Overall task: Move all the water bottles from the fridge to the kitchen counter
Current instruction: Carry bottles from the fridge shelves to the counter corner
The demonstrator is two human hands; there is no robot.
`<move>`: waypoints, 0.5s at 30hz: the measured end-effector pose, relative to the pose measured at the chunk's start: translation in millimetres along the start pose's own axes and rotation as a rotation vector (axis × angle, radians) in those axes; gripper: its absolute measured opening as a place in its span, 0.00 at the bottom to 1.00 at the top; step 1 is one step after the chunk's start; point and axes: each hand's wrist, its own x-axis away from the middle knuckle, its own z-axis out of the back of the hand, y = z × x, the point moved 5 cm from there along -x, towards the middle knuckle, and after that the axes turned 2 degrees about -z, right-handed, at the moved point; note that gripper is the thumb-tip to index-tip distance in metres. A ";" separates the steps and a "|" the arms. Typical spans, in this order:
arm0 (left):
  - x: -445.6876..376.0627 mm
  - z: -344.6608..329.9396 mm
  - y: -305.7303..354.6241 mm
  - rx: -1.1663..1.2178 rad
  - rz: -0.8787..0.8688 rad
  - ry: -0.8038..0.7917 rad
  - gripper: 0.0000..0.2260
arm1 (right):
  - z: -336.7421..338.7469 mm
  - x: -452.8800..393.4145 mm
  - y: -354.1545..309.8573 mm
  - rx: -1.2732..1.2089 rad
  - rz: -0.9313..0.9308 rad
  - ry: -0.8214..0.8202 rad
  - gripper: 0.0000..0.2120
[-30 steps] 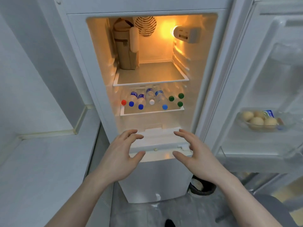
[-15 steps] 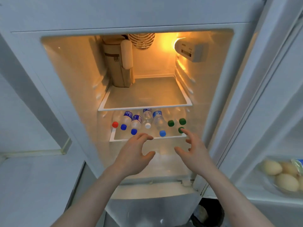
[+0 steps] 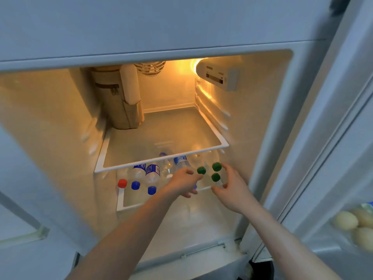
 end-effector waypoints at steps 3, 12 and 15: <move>-14.6 -4.0 -1.5 0.164 0.087 -0.044 0.20 | -2.0 -8.9 0.7 0.040 -0.052 -0.020 0.37; -40.6 -12.2 2.7 0.450 0.159 -0.065 0.17 | -10.5 -36.8 0.4 -0.120 -0.151 -0.086 0.15; -47.0 -17.3 3.8 0.520 0.159 -0.059 0.18 | -12.8 -41.6 6.8 -0.231 -0.176 -0.076 0.15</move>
